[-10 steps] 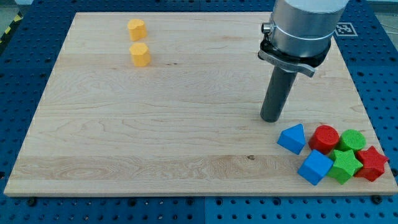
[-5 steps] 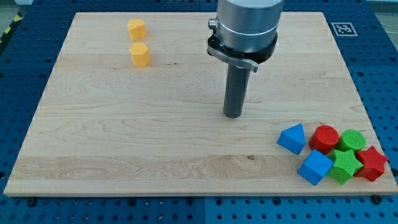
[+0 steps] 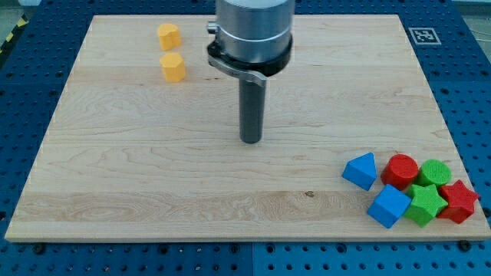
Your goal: Point your hand at the left side of the yellow hexagon
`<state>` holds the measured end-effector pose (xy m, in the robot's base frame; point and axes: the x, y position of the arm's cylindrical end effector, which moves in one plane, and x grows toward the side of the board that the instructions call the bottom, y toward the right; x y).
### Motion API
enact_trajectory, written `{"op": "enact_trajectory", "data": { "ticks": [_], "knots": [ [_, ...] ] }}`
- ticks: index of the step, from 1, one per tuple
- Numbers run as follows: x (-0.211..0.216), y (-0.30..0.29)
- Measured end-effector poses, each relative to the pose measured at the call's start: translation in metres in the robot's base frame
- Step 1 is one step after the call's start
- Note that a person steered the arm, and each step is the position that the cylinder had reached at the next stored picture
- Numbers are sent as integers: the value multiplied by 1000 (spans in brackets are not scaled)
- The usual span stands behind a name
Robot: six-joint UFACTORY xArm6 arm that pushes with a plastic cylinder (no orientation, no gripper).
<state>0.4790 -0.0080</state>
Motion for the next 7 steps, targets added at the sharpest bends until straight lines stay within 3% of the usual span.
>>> {"op": "enact_trajectory", "data": {
  "ticks": [1, 5, 7],
  "knots": [
    [-15, -36],
    [-16, -47],
    [-16, -87]
  ]
}}
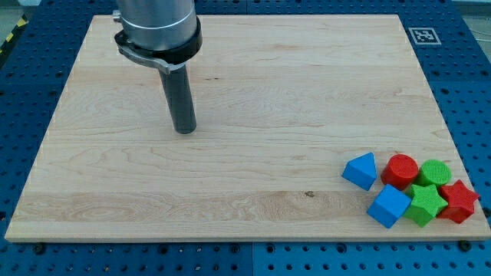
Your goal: Point your hand at the left side of the yellow hexagon
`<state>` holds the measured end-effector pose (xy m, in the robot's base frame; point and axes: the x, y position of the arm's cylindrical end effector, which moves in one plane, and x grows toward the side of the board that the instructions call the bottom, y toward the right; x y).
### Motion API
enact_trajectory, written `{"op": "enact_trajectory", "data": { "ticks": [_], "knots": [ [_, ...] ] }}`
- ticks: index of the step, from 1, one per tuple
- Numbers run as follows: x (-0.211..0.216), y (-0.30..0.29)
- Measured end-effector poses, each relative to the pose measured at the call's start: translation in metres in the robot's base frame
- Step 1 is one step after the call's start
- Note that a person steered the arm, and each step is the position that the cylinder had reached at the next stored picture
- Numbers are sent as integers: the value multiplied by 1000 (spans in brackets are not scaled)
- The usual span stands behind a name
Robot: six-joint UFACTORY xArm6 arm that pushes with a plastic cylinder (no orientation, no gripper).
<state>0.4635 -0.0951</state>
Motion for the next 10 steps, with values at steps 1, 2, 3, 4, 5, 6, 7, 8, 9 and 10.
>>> {"op": "enact_trajectory", "data": {
  "ticks": [1, 2, 3, 4, 5, 6, 7, 8, 9, 10],
  "knots": [
    [0, -6],
    [-1, -31],
    [-8, -51],
    [-39, -73],
    [-63, -78],
    [-63, -78],
    [-77, -78],
    [-104, -92],
    [-135, -118],
    [-158, -128]
  ]
}}
